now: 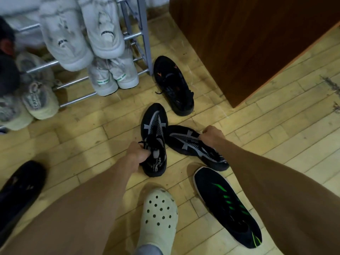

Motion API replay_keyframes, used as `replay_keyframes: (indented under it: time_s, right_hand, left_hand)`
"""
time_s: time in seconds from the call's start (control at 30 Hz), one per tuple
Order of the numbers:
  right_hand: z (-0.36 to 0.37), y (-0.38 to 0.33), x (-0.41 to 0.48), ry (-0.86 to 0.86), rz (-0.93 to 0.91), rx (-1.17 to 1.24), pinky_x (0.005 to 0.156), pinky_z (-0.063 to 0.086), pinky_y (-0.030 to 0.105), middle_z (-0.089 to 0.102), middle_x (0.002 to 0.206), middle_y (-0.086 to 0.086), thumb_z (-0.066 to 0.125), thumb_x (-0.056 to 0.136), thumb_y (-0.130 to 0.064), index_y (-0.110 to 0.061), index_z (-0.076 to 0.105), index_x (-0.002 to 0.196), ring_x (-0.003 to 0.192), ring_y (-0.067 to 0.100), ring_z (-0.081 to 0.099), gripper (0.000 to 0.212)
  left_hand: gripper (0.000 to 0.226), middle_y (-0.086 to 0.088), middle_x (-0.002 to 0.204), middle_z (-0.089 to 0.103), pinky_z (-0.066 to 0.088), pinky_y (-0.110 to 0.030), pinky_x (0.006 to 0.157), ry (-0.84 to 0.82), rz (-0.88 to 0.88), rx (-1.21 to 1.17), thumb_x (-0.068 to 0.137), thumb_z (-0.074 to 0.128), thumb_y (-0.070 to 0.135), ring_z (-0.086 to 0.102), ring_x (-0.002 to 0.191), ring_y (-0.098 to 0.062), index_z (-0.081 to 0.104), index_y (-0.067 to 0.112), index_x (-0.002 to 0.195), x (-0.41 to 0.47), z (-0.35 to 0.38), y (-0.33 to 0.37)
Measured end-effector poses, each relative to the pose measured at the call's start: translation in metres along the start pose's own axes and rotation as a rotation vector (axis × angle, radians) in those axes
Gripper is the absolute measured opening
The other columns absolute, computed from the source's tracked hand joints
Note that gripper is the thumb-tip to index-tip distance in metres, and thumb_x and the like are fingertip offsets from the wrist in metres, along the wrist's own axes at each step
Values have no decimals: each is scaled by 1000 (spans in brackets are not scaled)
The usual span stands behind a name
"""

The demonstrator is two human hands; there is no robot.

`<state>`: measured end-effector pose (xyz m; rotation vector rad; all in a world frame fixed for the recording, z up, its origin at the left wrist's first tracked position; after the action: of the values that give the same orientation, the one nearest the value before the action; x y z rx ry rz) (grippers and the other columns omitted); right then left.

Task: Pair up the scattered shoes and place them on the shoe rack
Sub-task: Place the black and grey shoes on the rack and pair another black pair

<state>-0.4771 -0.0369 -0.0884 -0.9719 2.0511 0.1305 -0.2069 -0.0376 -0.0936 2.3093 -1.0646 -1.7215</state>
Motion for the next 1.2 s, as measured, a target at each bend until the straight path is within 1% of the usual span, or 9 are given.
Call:
replay_keyframes:
  time_s: [0.17,0.27,0.47,0.63,0.7,0.8,0.93,1.03,1.2]
  right_hand:
    - [10,20,-4,-40,83,-162,101,43,47,50,133,19,37,86,-31,-6,53,126,122,39,48,51]
    - [9,24,-9,-67,59,-257,100,46,47,44,136,18,43,88,-25,-5,47,133,122,41,47,50]
    - [-5,21,-21,-63,-53,-337,76,45,31,56,128,15,49,88,-7,-8,51,126,113,33,56,38]
    - [-25,-14,-51,-40,-128,-390,73,44,29,54,129,16,52,88,-3,-8,51,127,113,32,57,40]
    - [-38,-33,-66,-8,-162,-370,72,44,29,56,127,17,52,86,-1,-8,51,127,111,32,58,41]
    - [-57,-62,-96,-5,-218,-319,73,44,30,56,128,18,50,89,-6,-8,50,130,111,33,58,41]
    - [-77,-99,-147,-29,-288,-189,92,52,40,54,131,19,50,91,-9,-8,48,133,116,37,56,42]
    - [-91,-129,-185,-33,-317,-75,88,55,50,57,127,19,55,86,0,-6,54,130,113,39,58,44]
    - [-113,-187,-241,-41,-392,61,85,56,49,61,124,17,59,85,4,-14,54,135,109,37,61,54]
  left_hand:
    - [17,-11,97,62,52,-40,87,-53,-45,-70,83,62,-2,58,96,-28,56,12,77,-13,10,1]
    - [18,-15,105,67,56,-42,79,-93,-65,-18,84,62,1,62,97,-31,63,4,101,-16,8,4]
    - [33,-18,106,67,56,-41,76,-123,3,148,82,57,-10,63,95,-34,63,1,113,-23,-20,14]
    - [37,-18,120,57,48,-42,88,-159,75,257,89,48,-7,54,105,-34,52,2,125,-48,-52,44]
    - [35,-21,122,59,49,-42,86,-130,106,253,86,52,-8,56,102,-35,56,0,120,-63,-73,60]
    - [24,-23,100,67,57,-44,76,-48,171,203,77,62,-12,63,84,-34,65,-3,99,-89,-113,83]
    - [31,-19,108,68,57,-47,81,27,262,152,77,63,-10,65,96,-35,64,-3,107,-139,-162,105]
    - [27,-19,106,65,57,-45,77,113,337,95,80,60,-7,62,92,-33,62,-6,107,-175,-199,114]
    - [27,-29,109,63,56,-48,74,207,387,-17,80,59,-7,62,92,-41,59,-15,106,-224,-258,111]
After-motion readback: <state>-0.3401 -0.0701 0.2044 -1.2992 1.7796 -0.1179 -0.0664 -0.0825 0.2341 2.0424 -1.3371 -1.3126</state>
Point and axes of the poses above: each hand's wrist, its own x-axis towards the middle knuckle, its own z-axis out of the palm, y = z × x, the point moved 6 cm from there along x, towards the middle knuckle
